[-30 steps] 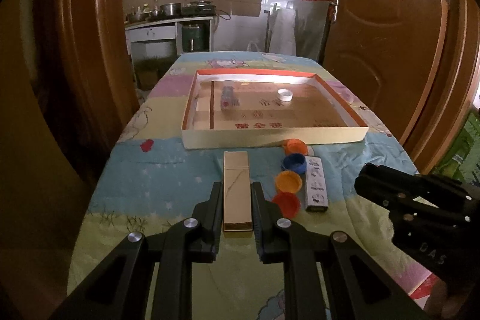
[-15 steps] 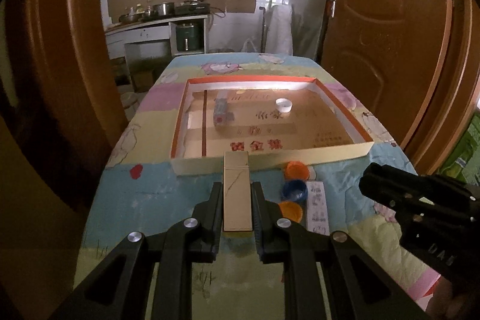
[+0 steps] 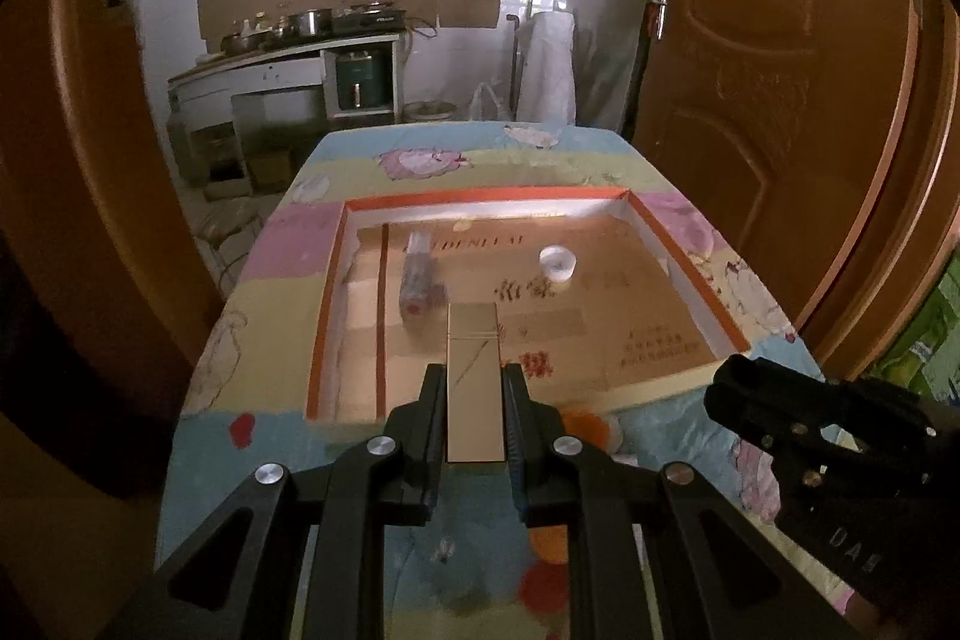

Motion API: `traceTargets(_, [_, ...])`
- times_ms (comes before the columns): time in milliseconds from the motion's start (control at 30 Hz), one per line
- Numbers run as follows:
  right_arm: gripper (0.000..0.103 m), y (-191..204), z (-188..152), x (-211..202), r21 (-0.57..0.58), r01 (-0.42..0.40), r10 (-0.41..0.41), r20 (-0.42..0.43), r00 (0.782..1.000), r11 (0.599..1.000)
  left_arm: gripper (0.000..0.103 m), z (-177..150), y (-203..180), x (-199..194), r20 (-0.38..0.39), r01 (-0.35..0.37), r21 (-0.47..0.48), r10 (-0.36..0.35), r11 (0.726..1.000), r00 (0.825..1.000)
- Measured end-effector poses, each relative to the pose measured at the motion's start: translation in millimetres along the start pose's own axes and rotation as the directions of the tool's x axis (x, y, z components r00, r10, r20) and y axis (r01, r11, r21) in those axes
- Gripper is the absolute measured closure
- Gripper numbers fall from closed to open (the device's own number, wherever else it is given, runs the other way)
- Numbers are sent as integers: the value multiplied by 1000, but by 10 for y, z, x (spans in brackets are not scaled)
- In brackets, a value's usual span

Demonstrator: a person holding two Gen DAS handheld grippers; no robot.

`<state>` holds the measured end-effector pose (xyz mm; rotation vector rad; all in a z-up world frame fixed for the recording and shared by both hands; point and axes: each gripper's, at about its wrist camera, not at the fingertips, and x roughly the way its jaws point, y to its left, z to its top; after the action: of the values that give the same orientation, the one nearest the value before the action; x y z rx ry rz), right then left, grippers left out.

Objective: Organize rigid objects
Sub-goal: 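Carry the gold box and black cap with both grippers into the tray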

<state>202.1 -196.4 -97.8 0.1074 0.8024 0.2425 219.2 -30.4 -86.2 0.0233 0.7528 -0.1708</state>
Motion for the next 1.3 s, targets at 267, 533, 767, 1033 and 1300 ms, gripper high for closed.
traceTargets(267, [73, -124, 225, 131, 28, 13, -13, 3, 1000, 1000, 85, 276, -44, 188, -7, 23, -3, -24, 1000, 1000])
traceTargets(533, [73, -259, 417, 331, 34, 23, -23, -7, 1000, 999, 85, 490, -80, 420, -22, 34, -3, -35, 999, 999])
traceTargets(767, [73, -355, 543, 579, 36, 24, -23, -31, 999, 999, 85, 614, -88, 664, -46, 35, -10, -36, 999, 998])
traceTargets(1033, [73, -427, 656, 810, 26, 27, -26, -46, 999, 999, 85, 714, -106, 916, -66, 38, -11, -39, 999, 997])
traceTargets(1300, [73, -493, 761, 1000, 17, 36, -35, -62, 997, 999, 85, 779, -100, 1123, -92, 29, -4, -29, 1000, 995])
